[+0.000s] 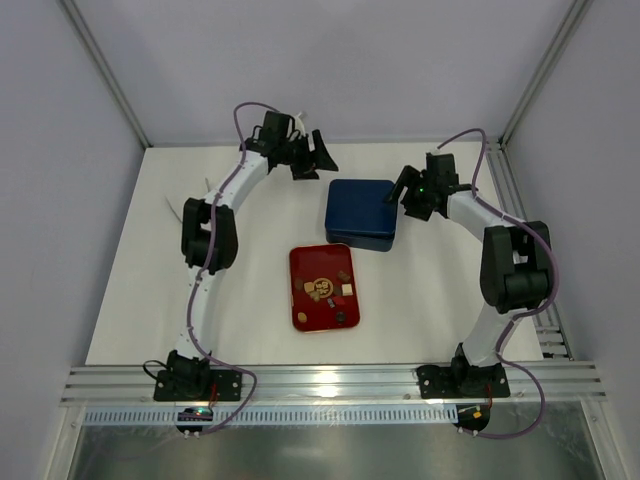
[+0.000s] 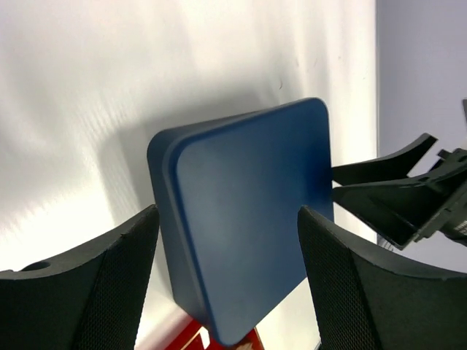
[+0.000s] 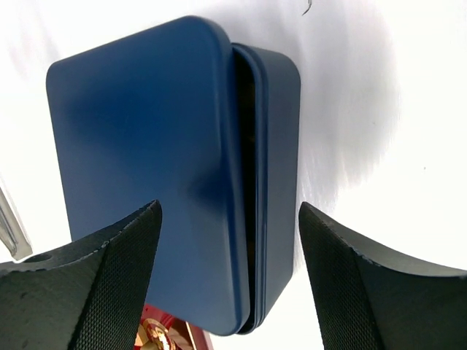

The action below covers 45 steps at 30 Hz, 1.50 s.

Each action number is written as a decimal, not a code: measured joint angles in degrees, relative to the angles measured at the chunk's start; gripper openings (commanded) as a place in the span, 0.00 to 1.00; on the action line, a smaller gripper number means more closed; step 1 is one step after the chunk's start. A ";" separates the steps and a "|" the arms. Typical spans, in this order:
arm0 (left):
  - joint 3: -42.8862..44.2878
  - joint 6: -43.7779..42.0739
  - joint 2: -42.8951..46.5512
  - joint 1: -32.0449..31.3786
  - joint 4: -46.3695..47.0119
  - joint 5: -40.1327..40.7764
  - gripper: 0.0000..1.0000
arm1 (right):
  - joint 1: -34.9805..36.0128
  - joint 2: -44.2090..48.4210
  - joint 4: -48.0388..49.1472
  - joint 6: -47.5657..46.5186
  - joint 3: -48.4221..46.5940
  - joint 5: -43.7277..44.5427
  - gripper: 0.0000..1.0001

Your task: Pack the chocolate

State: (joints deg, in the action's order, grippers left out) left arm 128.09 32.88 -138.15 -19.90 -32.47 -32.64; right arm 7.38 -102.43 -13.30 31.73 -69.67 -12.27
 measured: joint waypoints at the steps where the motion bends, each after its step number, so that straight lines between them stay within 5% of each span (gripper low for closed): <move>1: -0.20 1.27 -0.22 0.24 1.53 -0.57 0.75 | -0.20 -0.52 0.15 0.13 -0.31 -0.13 0.78; 19: -2.78 10.62 -4.37 0.42 12.59 -1.01 0.75 | -1.57 -5.95 6.62 5.20 -1.70 -4.02 0.91; 45: -3.85 16.76 -6.36 -0.66 17.66 -1.40 0.72 | -2.01 -9.38 10.34 8.76 -3.08 -7.04 0.94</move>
State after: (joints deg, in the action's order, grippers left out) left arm 124.25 49.65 -144.51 -20.56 -14.81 -34.04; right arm 5.37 -111.81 -2.96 40.49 -72.75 -19.31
